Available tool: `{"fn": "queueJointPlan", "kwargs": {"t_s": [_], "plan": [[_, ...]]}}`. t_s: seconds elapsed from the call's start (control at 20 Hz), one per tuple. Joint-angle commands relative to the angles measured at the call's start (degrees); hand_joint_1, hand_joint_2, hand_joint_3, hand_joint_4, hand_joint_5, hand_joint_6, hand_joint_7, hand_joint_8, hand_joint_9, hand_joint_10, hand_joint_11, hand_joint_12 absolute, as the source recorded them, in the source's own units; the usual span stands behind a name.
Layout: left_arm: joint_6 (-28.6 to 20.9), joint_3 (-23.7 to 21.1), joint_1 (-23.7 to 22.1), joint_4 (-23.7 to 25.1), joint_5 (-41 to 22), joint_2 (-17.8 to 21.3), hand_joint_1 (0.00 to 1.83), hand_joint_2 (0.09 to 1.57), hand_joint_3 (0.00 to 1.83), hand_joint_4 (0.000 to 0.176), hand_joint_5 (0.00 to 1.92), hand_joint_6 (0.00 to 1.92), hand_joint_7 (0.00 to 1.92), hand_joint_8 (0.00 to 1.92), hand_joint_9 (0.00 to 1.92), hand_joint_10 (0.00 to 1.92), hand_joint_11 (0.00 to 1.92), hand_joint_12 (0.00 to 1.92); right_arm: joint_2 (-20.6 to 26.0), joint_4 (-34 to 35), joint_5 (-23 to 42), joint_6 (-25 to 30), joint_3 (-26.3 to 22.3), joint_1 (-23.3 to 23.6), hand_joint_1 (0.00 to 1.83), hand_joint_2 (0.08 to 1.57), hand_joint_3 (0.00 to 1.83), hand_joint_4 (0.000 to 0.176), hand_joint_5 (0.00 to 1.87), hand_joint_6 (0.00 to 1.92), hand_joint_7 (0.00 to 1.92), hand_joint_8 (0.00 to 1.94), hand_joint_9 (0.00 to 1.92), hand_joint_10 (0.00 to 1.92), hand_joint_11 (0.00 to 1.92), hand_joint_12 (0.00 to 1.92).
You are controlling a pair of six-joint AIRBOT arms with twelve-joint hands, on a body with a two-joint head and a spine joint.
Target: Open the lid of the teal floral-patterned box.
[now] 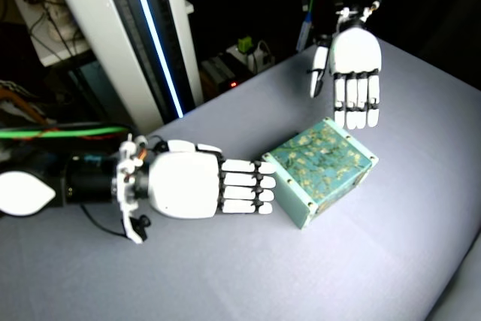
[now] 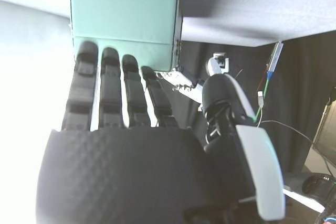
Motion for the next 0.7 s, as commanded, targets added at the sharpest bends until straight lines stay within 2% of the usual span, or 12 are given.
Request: {"fn": "queueJointPlan", "kwargs": {"t_s": [0.0, 0.25, 0.4, 0.45, 0.5, 0.55, 0.6, 0.65], "plan": [[-0.04, 0.27, -0.91, 0.26, -4.89, -0.3, 0.16, 1.42, 0.0, 0.0, 0.08, 0.01, 0.14, 0.0, 0.21, 0.0, 0.1, 0.22, -0.45, 1.19, 3.84, 0.48, 0.18, 0.44, 0.0, 1.45, 0.0, 0.0, 0.05, 0.0, 0.05, 0.0, 0.04, 0.0, 0.02, 0.07], [-0.04, 0.7, -1.4, 0.82, -3.89, -1.03, 0.2, 1.41, 0.0, 0.0, 0.09, 0.0, 0.15, 0.0, 0.23, 0.0, 0.14, 0.22, -0.97, 1.16, 3.46, 0.83, 0.52, 0.55, 0.0, 1.45, 0.0, 0.0, 0.06, 0.0, 0.04, 0.0, 0.05, 0.0, 0.03, 0.08], [-0.04, 0.7, -1.48, 0.82, -3.86, -1.13, 0.25, 1.4, 0.0, 0.0, 0.08, 0.0, 0.12, 0.0, 0.2, 0.0, 0.09, 0.19, -1.47, 0.43, 3.47, 0.84, 0.56, 0.75, 0.0, 1.46, 0.0, 0.0, 0.01, 0.0, 0.02, 0.0, 0.04, 0.0, 0.03, 0.08], [-0.04, 0.68, -1.53, 0.83, -3.93, -1.18, 0.23, 1.4, 0.0, 0.0, 0.08, 0.0, 0.13, 0.0, 0.2, 0.0, 0.12, 0.2, -1.76, 0.17, 3.47, 0.84, 0.62, 0.86, 0.0, 1.44, 0.0, 0.0, 0.07, 0.02, 0.04, 0.01, 0.04, 0.0, 0.06, 0.1], [-0.04, 0.64, -1.61, 0.92, -4.02, -1.21, 0.25, 1.4, 0.0, 0.0, 0.1, 0.0, 0.15, 0.0, 0.21, 0.0, 0.12, 0.29, -2.21, -0.12, 3.48, 0.84, 0.71, 0.98, 0.0, 1.44, 0.0, 0.0, 0.15, 0.01, 0.09, 0.01, 0.08, 0.01, 0.09, 0.13], [-0.04, 0.56, -1.7, 1.08, -4.14, -1.25, 0.19, 1.41, 0.0, 0.0, 0.12, 0.01, 0.16, 0.01, 0.2, 0.0, 0.06, 0.42, -2.56, -0.5, 3.49, 0.84, 0.76, 1.29, 0.0, 1.45, 0.0, 0.0, 0.16, 0.0, 0.1, 0.01, 0.11, 0.0, 0.03, 0.36], [-0.04, 0.46, -1.73, 1.16, -4.34, -1.29, 0.13, 1.42, 0.0, 0.0, 0.13, 0.01, 0.17, 0.01, 0.21, 0.0, 0.06, 0.43, -2.77, -0.68, 3.49, 0.84, 0.76, 1.46, 0.0, 1.46, 0.0, 0.0, 0.1, 0.0, 0.06, 0.01, 0.11, 0.0, 0.0, 0.52], [-0.04, 0.35, -1.75, 1.24, -4.6, -1.3, 0.13, 1.42, 0.0, 0.0, 0.13, 0.01, 0.17, 0.01, 0.21, 0.0, 0.06, 0.43, -2.93, -0.74, 3.52, 0.84, 0.76, 1.54, 0.0, 1.46, 0.0, 0.0, 0.1, 0.0, 0.06, 0.01, 0.11, 0.0, 0.0, 0.52]]}}
